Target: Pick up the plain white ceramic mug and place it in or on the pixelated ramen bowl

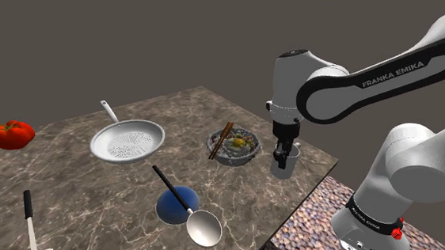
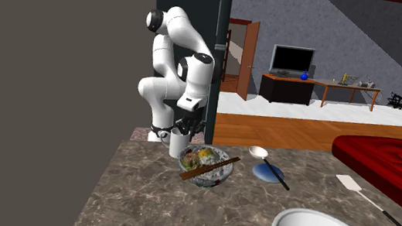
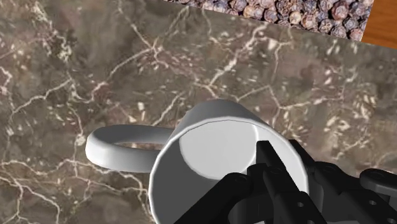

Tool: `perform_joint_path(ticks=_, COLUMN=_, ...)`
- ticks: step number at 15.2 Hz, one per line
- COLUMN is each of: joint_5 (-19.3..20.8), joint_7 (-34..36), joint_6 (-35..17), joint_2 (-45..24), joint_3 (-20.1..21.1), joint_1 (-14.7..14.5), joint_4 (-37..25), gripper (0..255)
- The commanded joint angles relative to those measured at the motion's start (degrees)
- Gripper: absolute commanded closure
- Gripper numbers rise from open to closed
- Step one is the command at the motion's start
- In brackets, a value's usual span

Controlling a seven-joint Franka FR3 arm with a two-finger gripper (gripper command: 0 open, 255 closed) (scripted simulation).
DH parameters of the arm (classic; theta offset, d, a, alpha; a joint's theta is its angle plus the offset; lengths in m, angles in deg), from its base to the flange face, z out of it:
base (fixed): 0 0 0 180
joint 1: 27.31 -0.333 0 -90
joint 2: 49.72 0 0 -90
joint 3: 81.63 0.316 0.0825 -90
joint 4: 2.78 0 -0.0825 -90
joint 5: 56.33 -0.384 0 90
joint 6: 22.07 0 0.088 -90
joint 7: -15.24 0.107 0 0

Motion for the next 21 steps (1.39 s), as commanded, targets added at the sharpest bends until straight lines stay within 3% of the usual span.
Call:
perform_joint_path(ticks=1, joint_5=0.00, joint_7=0.00, joint_6=0.00, joint_2=0.00, joint_3=0.00, joint_1=0.00, joint_4=0.00, gripper=255)
perform_joint_path(ticks=6, joint_5=0.00, joint_7=0.00, joint_6=-0.02, joint_2=0.00, joint_3=0.00, joint_1=0.00, joint_4=0.01, gripper=255)
perform_joint_path(ticks=21, joint_5=1.25, joint_7=-0.09, joint_6=14.26, joint_2=6.08, joint_3=-1.79, joint_1=0.21, joint_4=-8.22, gripper=255)
